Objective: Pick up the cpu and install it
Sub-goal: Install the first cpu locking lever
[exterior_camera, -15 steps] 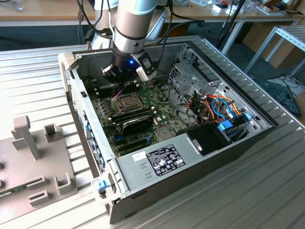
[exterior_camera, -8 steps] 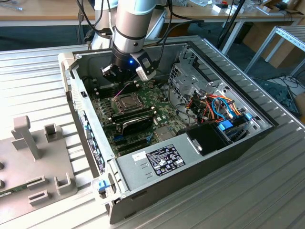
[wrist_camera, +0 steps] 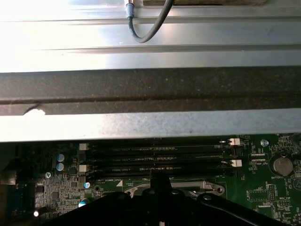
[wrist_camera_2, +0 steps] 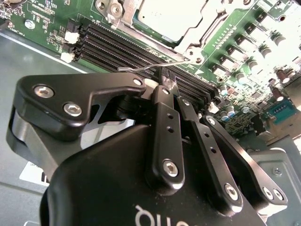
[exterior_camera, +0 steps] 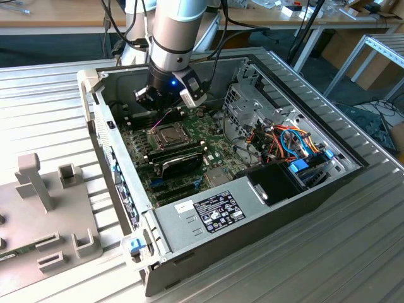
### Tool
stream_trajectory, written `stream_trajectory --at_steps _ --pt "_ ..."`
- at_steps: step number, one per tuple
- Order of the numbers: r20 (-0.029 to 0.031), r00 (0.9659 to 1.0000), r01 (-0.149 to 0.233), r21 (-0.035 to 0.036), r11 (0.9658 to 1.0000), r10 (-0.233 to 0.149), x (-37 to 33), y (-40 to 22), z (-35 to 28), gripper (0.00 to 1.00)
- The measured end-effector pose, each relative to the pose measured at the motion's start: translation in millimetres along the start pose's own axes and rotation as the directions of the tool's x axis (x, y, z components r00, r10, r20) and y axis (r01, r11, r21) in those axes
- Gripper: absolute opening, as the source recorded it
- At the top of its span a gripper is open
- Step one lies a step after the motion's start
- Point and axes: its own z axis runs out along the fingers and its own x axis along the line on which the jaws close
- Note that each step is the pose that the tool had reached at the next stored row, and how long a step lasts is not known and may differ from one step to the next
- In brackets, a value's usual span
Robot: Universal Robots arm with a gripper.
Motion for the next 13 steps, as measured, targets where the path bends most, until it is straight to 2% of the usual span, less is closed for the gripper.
stream_trajectory --at_steps 7,13 --pt "0.0001 1.0000 0.000 0.0000 1.0000 0.000 -0.3 -0.1 0.7 0.11" --pt "0.0002 1.0000 0.000 0.0035 1.0000 0.000 -0.4 -0.1 0.8 0.11"
